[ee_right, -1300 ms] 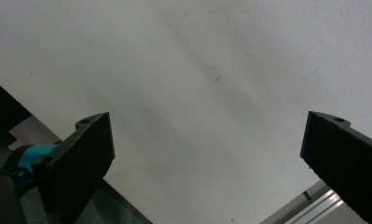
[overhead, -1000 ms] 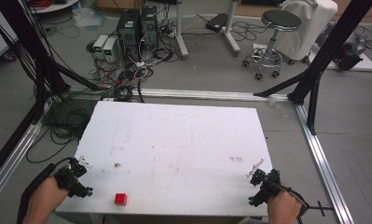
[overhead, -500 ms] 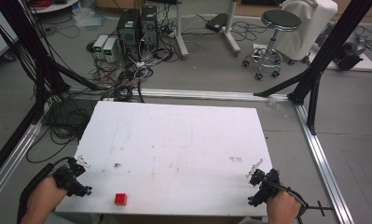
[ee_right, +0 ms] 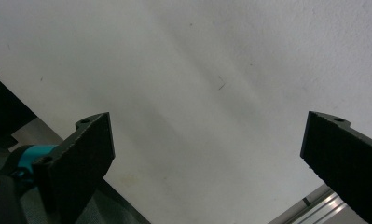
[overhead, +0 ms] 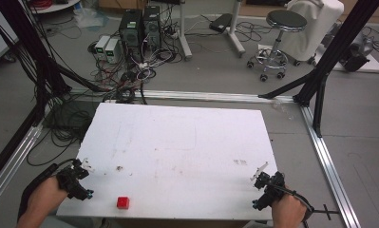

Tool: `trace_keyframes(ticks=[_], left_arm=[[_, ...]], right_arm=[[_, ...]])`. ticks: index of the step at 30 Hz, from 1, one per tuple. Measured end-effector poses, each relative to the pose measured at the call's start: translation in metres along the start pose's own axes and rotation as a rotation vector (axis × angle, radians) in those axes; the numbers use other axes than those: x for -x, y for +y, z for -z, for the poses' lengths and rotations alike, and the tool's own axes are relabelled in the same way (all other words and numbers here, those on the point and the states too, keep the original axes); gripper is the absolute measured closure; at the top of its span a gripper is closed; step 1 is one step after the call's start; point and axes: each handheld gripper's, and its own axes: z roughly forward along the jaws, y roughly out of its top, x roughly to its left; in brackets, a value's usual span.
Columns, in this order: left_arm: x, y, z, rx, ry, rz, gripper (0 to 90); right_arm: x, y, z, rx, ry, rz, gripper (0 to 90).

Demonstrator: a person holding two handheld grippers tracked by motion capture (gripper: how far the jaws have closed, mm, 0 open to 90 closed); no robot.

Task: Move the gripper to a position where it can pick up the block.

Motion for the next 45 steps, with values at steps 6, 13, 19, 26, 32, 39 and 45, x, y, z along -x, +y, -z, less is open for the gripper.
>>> trace_keyframes(ticks=[6, 13, 19, 26, 32, 39, 45], left_arm=[[0.004, 0.004, 0.002, 0.021, -0.030, -0.070, 21.5], [0.011, 0.008, 0.007, 0.032, -0.040, -0.179, 21.4], [0.014, 0.012, 0.008, 0.007, -0.045, -0.251, 21.7], [0.018, 0.018, 0.012, 0.015, -0.059, -0.318, 21.5], [0.024, 0.022, 0.012, 0.013, -0.073, -0.384, 21.5], [0.032, 0.029, 0.013, -0.003, -0.101, -0.450, 21.7], [0.038, 0.036, 0.015, -0.011, -0.124, -0.498, 21.6]], right_arm=[[0.000, 0.001, 0.000, 0.009, 0.005, 0.002, 1.9], [0.000, 0.001, 0.000, 0.010, 0.006, 0.004, 1.9], [-0.001, 0.002, -0.001, 0.010, 0.010, 0.007, 1.9], [-0.001, 0.002, -0.001, 0.011, 0.008, 0.013, 1.9], [-0.002, 0.003, 0.000, 0.016, 0.009, 0.012, 1.9], [-0.001, 0.003, -0.001, 0.015, 0.011, 0.014, 1.9], [-0.001, 0.005, 0.000, 0.016, 0.010, 0.019, 1.9]])
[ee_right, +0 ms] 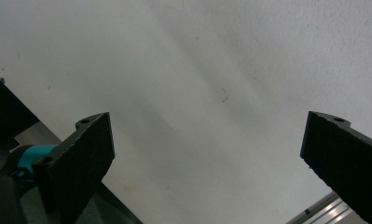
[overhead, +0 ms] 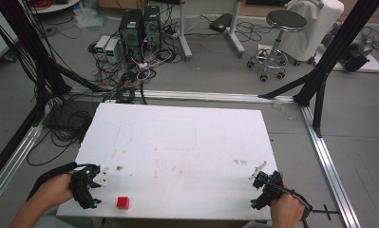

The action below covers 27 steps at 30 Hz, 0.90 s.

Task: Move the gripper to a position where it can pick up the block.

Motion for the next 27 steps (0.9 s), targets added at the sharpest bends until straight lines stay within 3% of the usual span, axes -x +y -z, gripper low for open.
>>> trace_keyframes(ticks=[9, 14, 27], left_arm=[[0.009, 0.014, -0.004, -0.018, -0.028, -0.098, 21.8], [0.016, 0.022, -0.009, -0.034, -0.073, -0.155, 21.7], [0.023, 0.047, -0.023, -0.083, -0.073, -0.221, 21.8]], right_arm=[[-0.001, 0.001, 0.000, 0.001, 0.001, 0.006, 1.9], [-0.001, 0.002, 0.000, 0.000, 0.001, 0.008, 1.9], [-0.001, 0.003, -0.001, 0.003, 0.004, 0.008, 1.9]])
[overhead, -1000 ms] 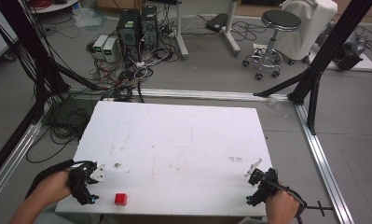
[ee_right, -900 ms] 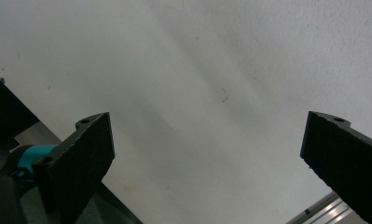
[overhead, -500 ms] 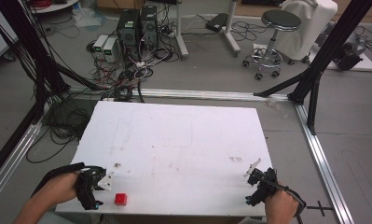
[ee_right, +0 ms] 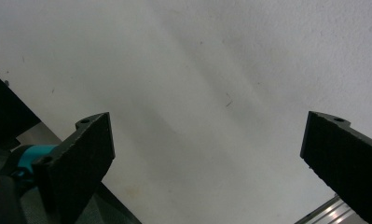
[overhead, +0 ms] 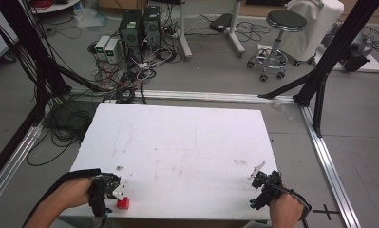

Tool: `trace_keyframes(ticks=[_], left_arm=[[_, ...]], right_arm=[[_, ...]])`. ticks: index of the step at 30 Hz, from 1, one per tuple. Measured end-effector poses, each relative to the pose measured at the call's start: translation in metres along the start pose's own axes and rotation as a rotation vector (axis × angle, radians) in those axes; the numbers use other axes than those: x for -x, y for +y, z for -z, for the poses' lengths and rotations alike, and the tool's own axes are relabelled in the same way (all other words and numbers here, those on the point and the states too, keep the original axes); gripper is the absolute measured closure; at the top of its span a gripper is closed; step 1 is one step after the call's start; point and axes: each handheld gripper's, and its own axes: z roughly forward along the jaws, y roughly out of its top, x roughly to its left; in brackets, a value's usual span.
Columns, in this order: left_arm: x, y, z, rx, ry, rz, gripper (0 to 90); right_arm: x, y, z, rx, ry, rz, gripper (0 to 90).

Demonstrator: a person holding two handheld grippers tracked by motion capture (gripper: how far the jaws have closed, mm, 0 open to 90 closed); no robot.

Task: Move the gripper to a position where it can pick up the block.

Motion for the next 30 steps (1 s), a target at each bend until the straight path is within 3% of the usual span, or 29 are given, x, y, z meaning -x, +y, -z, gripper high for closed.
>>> trace_keyframes(ticks=[9, 21, 30], left_arm=[[0.001, 0.015, -0.012, -0.015, -0.010, -0.025, 21.9], [-0.001, 0.025, -0.028, -0.038, -0.023, -0.010, 22.2], [0.000, 0.025, -0.027, -0.041, -0.024, -0.007, 22.2]], right_arm=[[0.000, 0.000, 0.000, 0.003, 0.002, 0.000, 1.9], [0.001, 0.000, 0.000, 0.004, 0.003, 0.003, 1.9], [0.000, 0.001, 0.000, 0.003, 0.000, 0.003, 1.9]])
